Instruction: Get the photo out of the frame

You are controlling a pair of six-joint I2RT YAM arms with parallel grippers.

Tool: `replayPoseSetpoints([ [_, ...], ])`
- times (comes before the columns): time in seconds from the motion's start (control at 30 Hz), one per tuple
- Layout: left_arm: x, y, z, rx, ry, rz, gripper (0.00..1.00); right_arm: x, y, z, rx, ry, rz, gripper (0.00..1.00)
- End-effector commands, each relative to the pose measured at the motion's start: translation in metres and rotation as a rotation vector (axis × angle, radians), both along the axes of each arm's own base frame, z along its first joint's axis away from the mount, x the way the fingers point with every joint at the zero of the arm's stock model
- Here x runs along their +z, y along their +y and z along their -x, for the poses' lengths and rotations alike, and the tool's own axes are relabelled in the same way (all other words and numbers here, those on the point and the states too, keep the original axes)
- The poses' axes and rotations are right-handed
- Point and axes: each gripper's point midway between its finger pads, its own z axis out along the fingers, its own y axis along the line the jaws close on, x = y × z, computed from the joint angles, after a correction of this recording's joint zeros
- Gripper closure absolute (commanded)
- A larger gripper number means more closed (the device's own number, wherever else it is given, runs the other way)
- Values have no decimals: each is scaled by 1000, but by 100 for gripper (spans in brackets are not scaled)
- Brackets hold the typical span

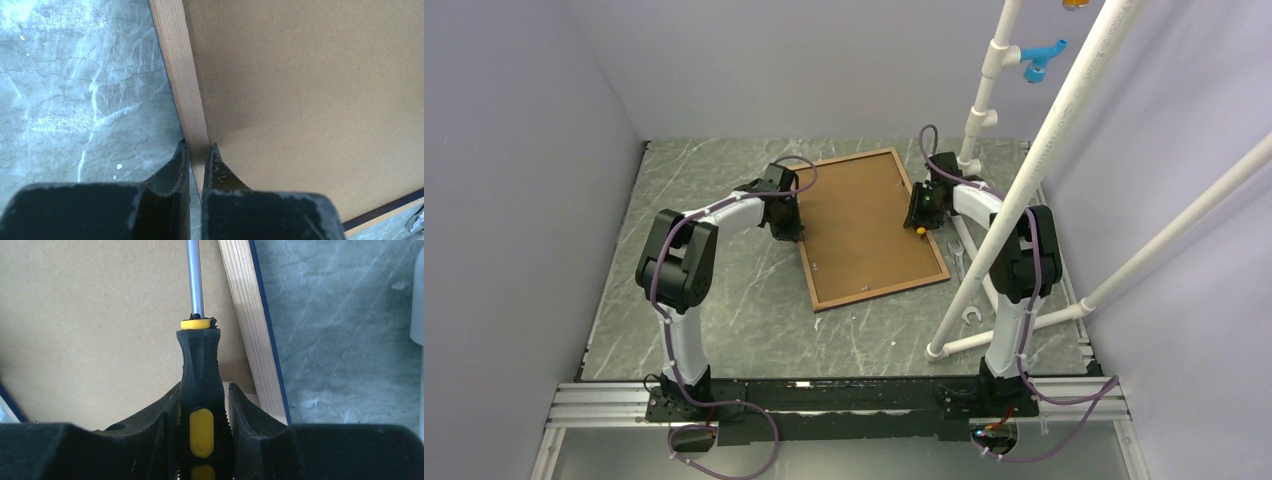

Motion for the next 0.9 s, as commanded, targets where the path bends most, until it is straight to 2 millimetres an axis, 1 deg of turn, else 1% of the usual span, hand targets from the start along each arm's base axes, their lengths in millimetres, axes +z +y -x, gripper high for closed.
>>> replayPoseSetpoints([
  [0.0,-26,1,36,-130,114,-89,100,8,-3,-17,1,-21,22,100],
  [0.17,-25,2,34,-140,102,-104,100,8,5,-26,63,-23,4,100],
  [0.37,-23,1,33,-155,92,-115,100,3,17,-30,156,-28,-38,100],
  [0.47,-24,0,33,-160,91,-116,100,6,27,-30,210,-37,-71,100],
  [0.6,-24,-2,33,-163,93,-110,100,7,32,-29,239,-32,-90,100],
  [0.7,-23,-1,33,-159,93,-109,100,18,32,-32,223,-66,-97,100],
  [0.87,-21,-2,32,-153,88,-108,100,50,30,-39,183,-152,-104,100],
])
